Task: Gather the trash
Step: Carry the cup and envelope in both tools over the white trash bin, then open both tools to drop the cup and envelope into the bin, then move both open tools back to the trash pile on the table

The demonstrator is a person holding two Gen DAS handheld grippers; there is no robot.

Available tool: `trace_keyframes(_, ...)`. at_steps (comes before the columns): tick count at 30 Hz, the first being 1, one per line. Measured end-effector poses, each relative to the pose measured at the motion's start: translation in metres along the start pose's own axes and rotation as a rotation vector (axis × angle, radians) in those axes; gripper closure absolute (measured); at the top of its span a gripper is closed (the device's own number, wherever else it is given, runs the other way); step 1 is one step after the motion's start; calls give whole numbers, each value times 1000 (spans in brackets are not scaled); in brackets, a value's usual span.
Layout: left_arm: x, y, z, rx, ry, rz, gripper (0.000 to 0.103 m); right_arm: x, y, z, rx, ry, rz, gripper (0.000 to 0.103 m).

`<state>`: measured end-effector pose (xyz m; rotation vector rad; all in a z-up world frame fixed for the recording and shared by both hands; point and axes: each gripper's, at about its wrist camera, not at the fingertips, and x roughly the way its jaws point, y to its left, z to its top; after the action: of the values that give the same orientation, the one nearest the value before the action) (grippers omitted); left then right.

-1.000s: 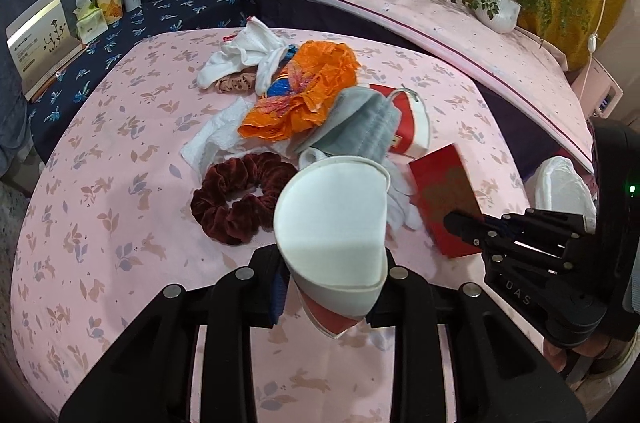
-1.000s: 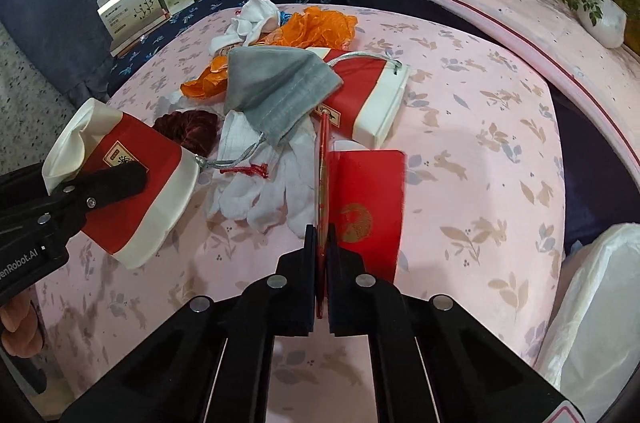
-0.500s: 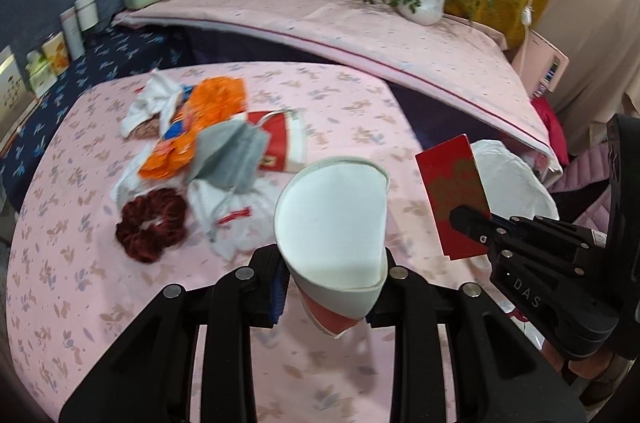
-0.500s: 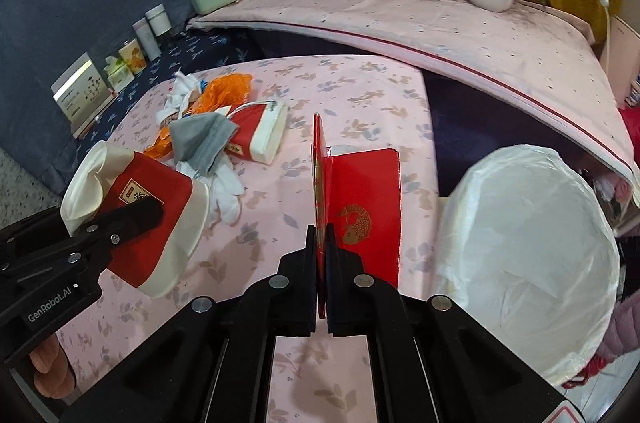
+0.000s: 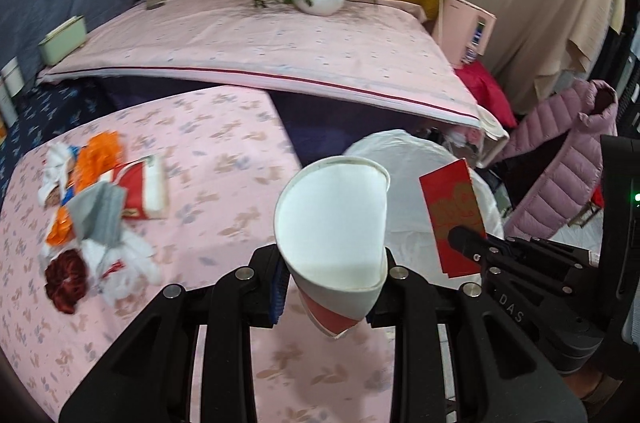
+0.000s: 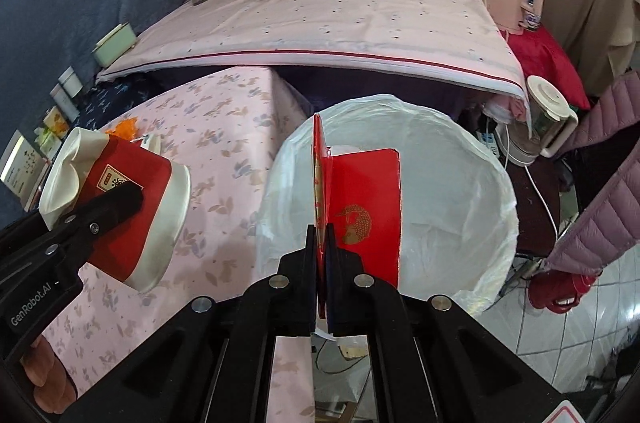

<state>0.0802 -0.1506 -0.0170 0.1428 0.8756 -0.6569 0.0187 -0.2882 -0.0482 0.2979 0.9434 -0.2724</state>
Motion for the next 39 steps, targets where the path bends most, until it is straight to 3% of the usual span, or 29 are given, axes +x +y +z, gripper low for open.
trace_keyframes(5, 18, -29, 13, 39, 11, -69, 76, 5, -23, 7, 42, 0, -20, 100)
trace_keyframes(11, 35, -53, 26, 74, 7, -98, 74, 10, -39, 9, 74, -8, -25, 98)
trace_keyframes(13, 40, -57, 28, 80, 8, -88, 70, 11, -42, 12, 84, -20, -30, 95)
trace_keyframes(14, 41, -58, 29, 79, 13, -86, 62, 11, -43, 13, 90, -26, -35, 93)
trace_keyframes(15, 41, -57, 30, 73, 13, -84, 52, 11, -44, 14, 96, -27, -33, 87)
trace_keyframes(16, 40, -57, 31, 65, 5, -77, 48, 11, -46, 15, 108, -34, -29, 76)
trace_keyframes(18, 37, -55, 30, 62, -11, -62, 39, 8, -49, 16, 122, -50, -32, 63)
trace_keyframes(27, 31, -32, 29, 0, -13, -13, 39, -2, -43, 17, 113, -75, -50, 60)
trace_keyframes(39, 11, 24, 12, -121, -29, 72, 39, -7, 1, 15, 42, -86, -22, 54)
